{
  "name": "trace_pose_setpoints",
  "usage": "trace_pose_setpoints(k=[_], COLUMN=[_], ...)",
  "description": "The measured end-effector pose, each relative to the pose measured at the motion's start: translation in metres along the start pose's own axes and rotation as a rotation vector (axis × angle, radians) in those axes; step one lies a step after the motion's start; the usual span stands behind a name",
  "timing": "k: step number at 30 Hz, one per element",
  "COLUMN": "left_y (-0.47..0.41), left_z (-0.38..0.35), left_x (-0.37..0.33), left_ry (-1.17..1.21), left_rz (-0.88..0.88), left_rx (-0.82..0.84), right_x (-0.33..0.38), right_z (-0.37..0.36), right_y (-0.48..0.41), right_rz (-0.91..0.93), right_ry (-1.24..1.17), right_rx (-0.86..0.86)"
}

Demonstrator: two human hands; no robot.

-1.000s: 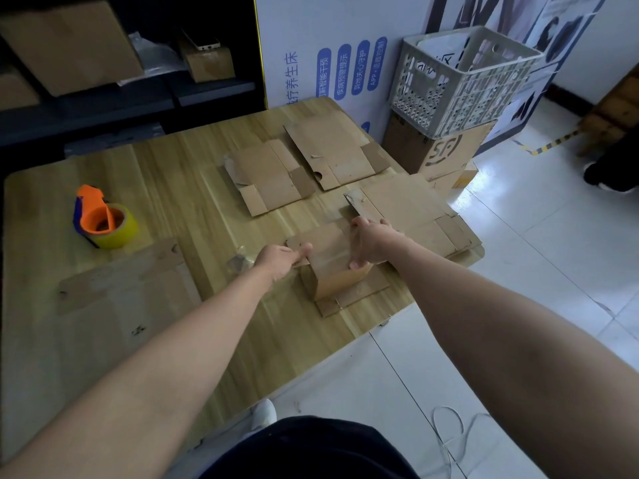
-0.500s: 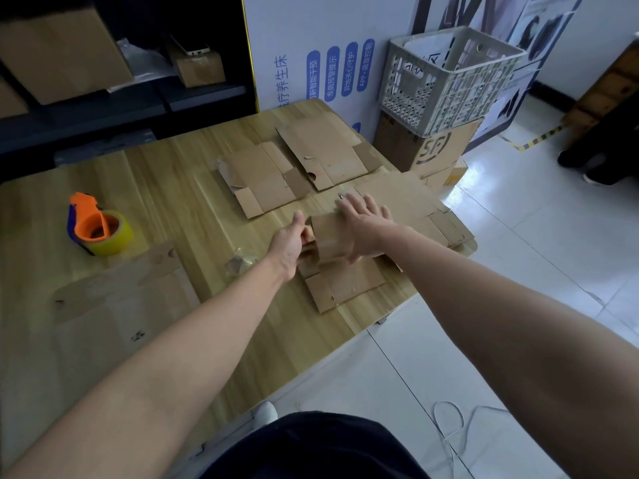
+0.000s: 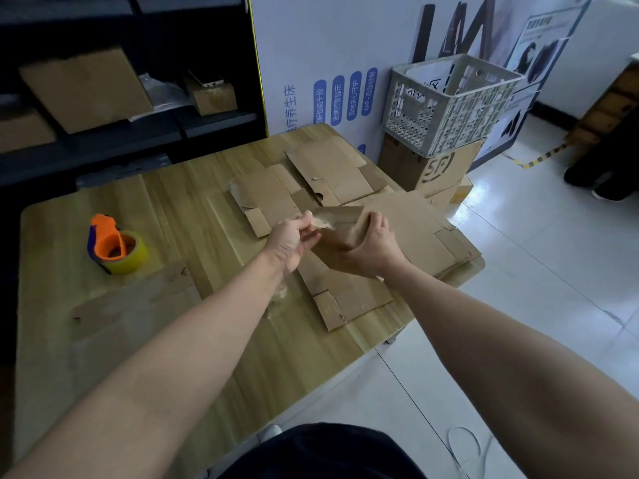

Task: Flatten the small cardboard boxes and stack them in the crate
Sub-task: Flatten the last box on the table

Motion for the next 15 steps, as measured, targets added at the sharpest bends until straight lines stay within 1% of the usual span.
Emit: trace_pose_setpoints(k=[2,4,6,8,9,10,11,12,14,15], left_y=[-0.002,-0.004,-0.005,-0.003,-0.002,-0.002,-0.004,-0.006,-0.011,-0.012], left_z=[0.013,0.025,0.042,0.068,0.079,0.083,0.084,0.078,0.054,0.042], left_x=[-0.001,-0.004,-0.014,-0.029,-0.038,-0.044,-0.049,-0.051,-0.047,-0.04], left_ry=[-0.047,-0.157,-0.234,-0.285,-0.284,-0.284,-0.325,-0.437,-0.743,-0.855], left_rz=[0.008,-0.013,-0.052,-0.107,-0.143,-0.174,-0.196,-0.214,-0.224,-0.218], left_rx=[-0.051,-0.127,-0.264,-0.464,-0.53,-0.55,-0.534,-0.489,-0.346,-0.278], right_x=[-0.003,-0.002,0.0,0.0,-0.002,-0.006,-0.008,-0.008,-0.002,0.004], right_z=[0.003,0.003,0.0,-0.002,-0.002,-0.002,-0.003,-0.005,-0.011,-0.013], right_y=[-0.004,-0.008,-0.011,-0.01,-0.009,-0.008,-0.007,-0.006,-0.004,-0.003], right_rz=[0.007,0.022,0.048,0.077,0.079,0.073,0.067,0.067,0.1,0.129], right_ry=[-0.07,-0.115,-0.116,-0.104,-0.115,-0.129,-0.129,-0.115,-0.07,-0.046], right_rx=[-0.02,-0.025,0.002,0.023,0.027,0.024,0.023,0.031,0.047,0.044])
Point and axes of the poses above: each hand's wrist, its own y-axis away from the middle knuckle, its own z-axis out of the back of the hand, x = y × z, the point moved 9 cm from there along -y, towards the middle knuckle, and after that the axes turned 1 degree about -z, right-handed, at the moved point
